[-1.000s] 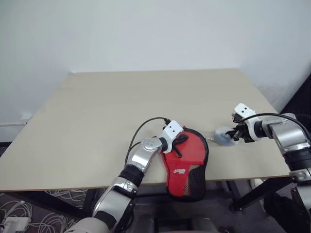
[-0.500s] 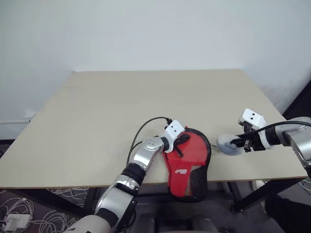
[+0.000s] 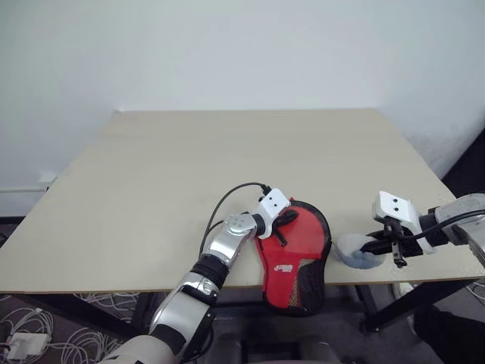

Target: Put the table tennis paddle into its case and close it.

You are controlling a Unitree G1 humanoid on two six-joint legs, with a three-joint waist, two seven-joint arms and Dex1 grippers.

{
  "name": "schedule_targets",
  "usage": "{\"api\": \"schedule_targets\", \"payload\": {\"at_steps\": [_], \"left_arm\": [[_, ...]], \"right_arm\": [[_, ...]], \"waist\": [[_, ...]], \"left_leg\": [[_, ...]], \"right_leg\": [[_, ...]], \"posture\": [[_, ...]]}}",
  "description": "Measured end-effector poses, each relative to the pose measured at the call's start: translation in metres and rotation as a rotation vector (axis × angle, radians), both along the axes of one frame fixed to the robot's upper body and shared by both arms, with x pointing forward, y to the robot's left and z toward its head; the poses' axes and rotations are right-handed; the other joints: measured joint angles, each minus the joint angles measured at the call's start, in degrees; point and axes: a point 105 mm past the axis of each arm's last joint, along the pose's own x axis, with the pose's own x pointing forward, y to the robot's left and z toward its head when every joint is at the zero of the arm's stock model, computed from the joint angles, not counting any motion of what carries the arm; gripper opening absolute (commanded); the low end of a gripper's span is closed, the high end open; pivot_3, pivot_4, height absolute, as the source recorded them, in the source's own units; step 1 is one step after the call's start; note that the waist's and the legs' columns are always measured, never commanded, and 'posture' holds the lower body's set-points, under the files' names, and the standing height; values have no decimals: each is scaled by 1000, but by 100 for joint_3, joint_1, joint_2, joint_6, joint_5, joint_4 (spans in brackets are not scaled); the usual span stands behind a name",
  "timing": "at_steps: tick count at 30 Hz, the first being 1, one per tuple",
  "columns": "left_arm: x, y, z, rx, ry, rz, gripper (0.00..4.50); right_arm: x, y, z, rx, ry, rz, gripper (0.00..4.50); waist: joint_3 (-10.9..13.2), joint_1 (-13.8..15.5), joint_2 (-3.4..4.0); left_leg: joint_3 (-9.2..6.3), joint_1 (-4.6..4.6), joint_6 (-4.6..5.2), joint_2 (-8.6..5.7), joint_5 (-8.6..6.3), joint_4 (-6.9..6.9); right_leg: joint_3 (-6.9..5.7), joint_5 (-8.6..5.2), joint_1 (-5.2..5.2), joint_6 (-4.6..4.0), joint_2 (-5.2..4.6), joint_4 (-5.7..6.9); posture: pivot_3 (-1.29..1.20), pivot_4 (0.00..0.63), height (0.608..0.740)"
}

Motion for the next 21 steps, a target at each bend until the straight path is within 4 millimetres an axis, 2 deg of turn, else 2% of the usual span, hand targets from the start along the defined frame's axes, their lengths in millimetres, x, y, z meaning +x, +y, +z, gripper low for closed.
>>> {"api": "schedule_targets", "payload": {"at_steps": [10,15,21], "left_arm": [[-2,-1,1,0,-3,-17,0],[-3,-1,1,0,-4,-18,0],[-3,-1,1,-1,-6,-14,0]], "right_arm": [[-36,-7,-12,-89,53,174,175],[-43,-8,-11,-96,52,226,175],[-38,-12,-8,-108,37,219,175]], "waist": [[11,29,-17],[12,73,-18],[12,119,-19]], "left_leg": [[2,-1,1,1,-8,1],[4,-1,2,1,-12,2],[6,-1,3,1,-14,3]], "right_leg": [[1,-2,3,1,-1,-10],[2,-3,3,4,-1,-11],[3,-3,3,3,-1,-13]], "posture": [[0,0,740],[0,0,740],[0,0,740]]}}
